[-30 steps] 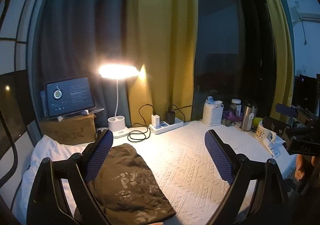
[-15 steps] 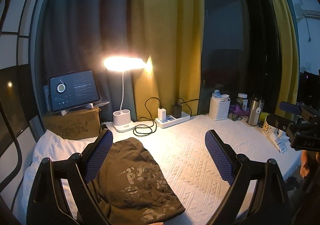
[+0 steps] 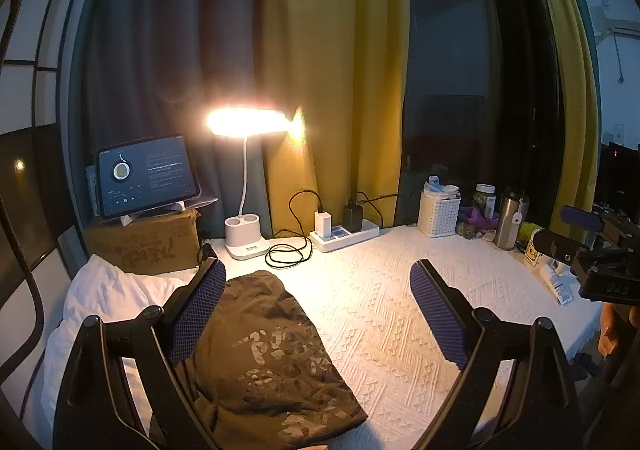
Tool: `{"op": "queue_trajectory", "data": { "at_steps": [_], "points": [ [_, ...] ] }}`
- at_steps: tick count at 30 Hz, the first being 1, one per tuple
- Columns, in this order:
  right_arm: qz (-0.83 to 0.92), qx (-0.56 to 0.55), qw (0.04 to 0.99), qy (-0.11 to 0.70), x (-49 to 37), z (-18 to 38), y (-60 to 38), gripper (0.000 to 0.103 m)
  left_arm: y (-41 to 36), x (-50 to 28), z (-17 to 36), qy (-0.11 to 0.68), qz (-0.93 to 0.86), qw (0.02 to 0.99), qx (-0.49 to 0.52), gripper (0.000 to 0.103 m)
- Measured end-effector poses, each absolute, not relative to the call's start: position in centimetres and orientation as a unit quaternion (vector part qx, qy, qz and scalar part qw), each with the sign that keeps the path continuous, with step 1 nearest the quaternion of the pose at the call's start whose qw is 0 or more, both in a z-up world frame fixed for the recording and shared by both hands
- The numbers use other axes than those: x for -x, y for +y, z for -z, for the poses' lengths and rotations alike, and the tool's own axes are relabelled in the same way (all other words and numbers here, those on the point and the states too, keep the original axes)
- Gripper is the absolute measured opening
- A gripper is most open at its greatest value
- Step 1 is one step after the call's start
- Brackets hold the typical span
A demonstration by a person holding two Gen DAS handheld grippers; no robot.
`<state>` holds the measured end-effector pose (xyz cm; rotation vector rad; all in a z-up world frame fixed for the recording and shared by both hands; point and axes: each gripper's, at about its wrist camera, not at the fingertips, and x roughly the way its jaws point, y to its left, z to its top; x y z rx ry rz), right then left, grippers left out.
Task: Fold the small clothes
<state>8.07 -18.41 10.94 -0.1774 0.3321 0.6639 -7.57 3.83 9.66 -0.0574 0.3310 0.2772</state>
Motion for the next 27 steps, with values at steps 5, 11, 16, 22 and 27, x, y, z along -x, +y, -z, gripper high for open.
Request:
{"op": "queue_trajectory", "data": {
  "at_steps": [5, 11, 16, 22, 27],
  "points": [
    [-0.323, 0.087, 0.928, 0.163, -8.12, -10.89, -18.34, 0.092, 4.01, 7.38, -9.49, 0.17, -0.141, 0.975, 0.034, 0.093],
    [-0.329, 0.092, 0.925, 0.164, -8.16, -10.81, -18.01, 0.092, 4.16, 7.38, -9.45, 0.171, -0.143, 0.974, 0.035, 0.093],
    [-0.329, 0.092, 0.925, 0.163, -8.07, -10.81, -18.0, 0.092, 4.33, 7.32, -9.41, 0.171, -0.143, 0.974, 0.037, 0.093],
    [-0.329, 0.091, 0.925, 0.164, -8.02, -10.83, -18.19, 0.092, 4.17, 7.23, -9.26, 0.173, -0.142, 0.974, 0.036, 0.093],
    [-0.33, 0.093, 0.925, 0.163, -7.95, -10.72, -18.16, 0.092, 4.15, 7.16, -9.22, 0.173, -0.142, 0.974, 0.037, 0.093]
  ]
}}
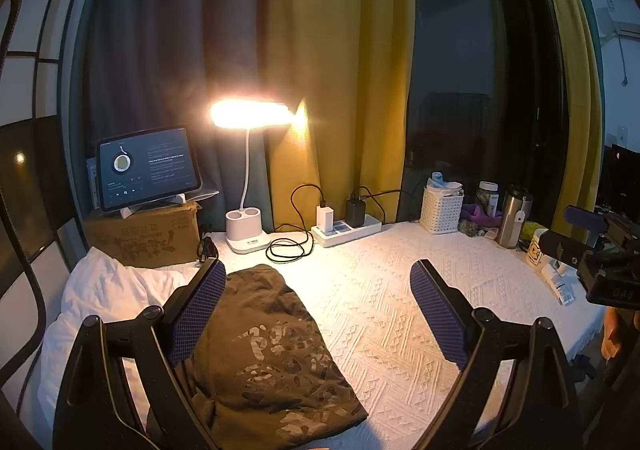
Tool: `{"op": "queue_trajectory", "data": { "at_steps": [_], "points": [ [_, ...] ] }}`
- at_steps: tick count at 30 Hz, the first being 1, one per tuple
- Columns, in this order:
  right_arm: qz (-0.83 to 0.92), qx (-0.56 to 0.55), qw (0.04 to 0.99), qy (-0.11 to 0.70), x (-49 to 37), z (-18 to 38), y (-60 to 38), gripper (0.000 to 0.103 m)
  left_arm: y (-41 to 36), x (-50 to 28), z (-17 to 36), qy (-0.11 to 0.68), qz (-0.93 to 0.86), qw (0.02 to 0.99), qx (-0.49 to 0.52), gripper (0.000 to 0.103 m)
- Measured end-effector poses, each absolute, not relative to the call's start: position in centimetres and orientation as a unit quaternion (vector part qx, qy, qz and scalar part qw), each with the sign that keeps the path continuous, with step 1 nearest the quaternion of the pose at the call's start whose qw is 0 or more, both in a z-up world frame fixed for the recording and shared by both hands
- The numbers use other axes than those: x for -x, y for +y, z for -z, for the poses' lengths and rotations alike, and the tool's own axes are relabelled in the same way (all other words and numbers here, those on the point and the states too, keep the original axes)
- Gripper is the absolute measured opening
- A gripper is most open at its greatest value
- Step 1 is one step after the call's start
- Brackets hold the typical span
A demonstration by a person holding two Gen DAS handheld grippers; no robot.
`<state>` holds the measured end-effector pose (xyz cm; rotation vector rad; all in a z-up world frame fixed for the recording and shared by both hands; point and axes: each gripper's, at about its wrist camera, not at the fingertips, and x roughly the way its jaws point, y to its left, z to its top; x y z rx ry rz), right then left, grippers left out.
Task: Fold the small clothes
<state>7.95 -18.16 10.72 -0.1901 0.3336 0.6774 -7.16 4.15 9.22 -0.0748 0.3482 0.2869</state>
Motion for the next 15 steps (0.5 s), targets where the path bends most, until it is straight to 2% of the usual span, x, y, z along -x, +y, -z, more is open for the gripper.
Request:
{"op": "queue_trajectory", "data": {
  "at_steps": [15],
  "points": [
    [-0.328, 0.093, 0.925, 0.166, -7.97, -10.42, -18.24, 0.092, 3.78, 6.97, -9.16, 0.173, -0.145, 0.974, 0.033, 0.093]
  ]
}}
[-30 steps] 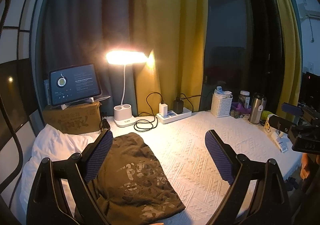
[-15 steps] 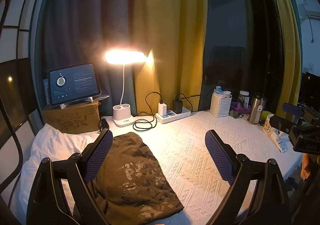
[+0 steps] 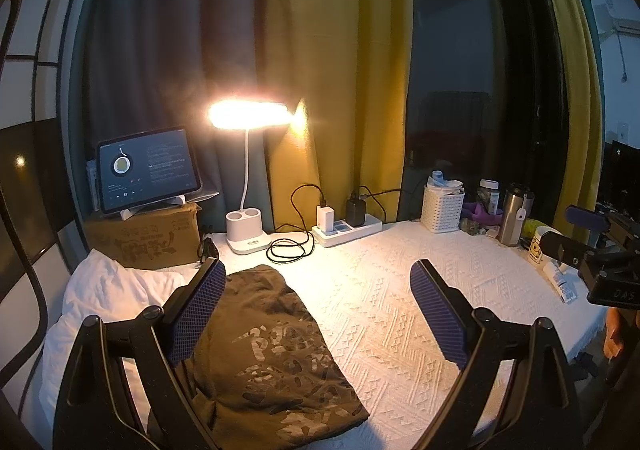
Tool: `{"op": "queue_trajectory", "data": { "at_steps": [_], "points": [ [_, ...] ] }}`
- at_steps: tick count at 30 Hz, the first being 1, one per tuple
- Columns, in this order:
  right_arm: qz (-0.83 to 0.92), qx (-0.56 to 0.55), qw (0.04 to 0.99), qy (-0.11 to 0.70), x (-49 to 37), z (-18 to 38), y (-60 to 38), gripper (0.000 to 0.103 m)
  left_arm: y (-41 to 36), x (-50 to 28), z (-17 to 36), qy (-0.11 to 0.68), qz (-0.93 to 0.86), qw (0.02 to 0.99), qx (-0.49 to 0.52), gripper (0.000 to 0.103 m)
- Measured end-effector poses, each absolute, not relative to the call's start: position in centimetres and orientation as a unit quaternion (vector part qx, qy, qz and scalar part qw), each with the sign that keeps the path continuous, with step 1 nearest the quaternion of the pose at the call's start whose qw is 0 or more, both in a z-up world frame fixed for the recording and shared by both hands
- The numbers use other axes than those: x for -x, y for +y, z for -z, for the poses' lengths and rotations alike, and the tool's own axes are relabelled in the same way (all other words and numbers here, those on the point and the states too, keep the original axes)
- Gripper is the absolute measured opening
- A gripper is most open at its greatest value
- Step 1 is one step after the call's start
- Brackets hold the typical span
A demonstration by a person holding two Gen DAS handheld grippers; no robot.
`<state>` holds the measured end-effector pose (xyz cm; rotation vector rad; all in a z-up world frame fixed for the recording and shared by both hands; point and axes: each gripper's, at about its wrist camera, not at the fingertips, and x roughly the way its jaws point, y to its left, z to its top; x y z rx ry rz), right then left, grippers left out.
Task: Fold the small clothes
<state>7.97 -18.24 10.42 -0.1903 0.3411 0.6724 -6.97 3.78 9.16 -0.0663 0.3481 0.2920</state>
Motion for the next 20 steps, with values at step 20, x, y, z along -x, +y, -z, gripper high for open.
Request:
{"op": "queue_trajectory", "data": {
  "at_steps": [20],
  "points": [
    [-0.327, 0.096, 0.924, 0.174, -8.54, -9.9, -18.4, 0.092, 3.62, 6.9, -8.79, 0.164, -0.139, 0.976, 0.029, 0.093]
  ]
}}
